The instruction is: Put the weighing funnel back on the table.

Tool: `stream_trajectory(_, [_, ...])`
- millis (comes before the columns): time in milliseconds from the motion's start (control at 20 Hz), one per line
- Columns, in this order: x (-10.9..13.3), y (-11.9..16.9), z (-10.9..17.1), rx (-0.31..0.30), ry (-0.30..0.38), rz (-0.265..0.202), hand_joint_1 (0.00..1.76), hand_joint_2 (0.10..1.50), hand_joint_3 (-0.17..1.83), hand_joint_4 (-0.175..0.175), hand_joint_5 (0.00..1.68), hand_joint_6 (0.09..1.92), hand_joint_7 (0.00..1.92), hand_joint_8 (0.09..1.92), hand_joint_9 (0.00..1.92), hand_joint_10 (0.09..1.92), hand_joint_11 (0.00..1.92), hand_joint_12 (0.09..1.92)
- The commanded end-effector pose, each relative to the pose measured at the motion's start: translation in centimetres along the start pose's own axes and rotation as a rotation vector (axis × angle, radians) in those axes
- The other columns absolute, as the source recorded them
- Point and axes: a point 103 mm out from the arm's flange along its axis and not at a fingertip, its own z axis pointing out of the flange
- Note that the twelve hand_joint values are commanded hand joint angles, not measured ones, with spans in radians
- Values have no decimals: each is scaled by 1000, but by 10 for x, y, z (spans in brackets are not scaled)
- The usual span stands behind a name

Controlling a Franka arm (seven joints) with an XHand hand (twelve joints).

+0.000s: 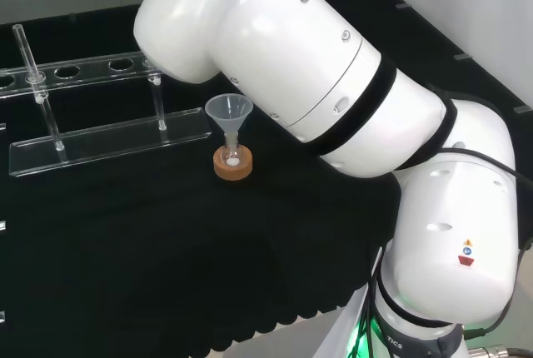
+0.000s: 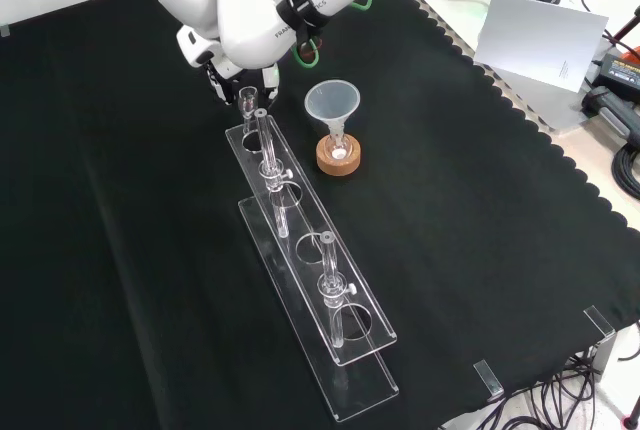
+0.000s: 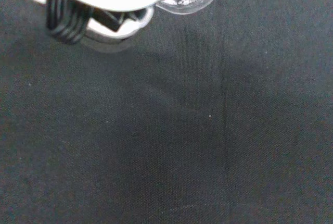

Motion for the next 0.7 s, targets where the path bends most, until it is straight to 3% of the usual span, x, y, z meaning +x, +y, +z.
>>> stream_trajectory(50, [0,8,10,5,-5,17,1162,632,566,175,1585,87,1167,472,1490,87,1235,742])
stream_trajectory(300, [-7,11,14,-2,14,10,1162,632,567,175,1585,87,1165,473,1489,87,1234,743])
stream_trajectory(700, [4,20,16,-24,7,14,1162,632,567,175,1585,87,1162,476,1488,87,1233,744])
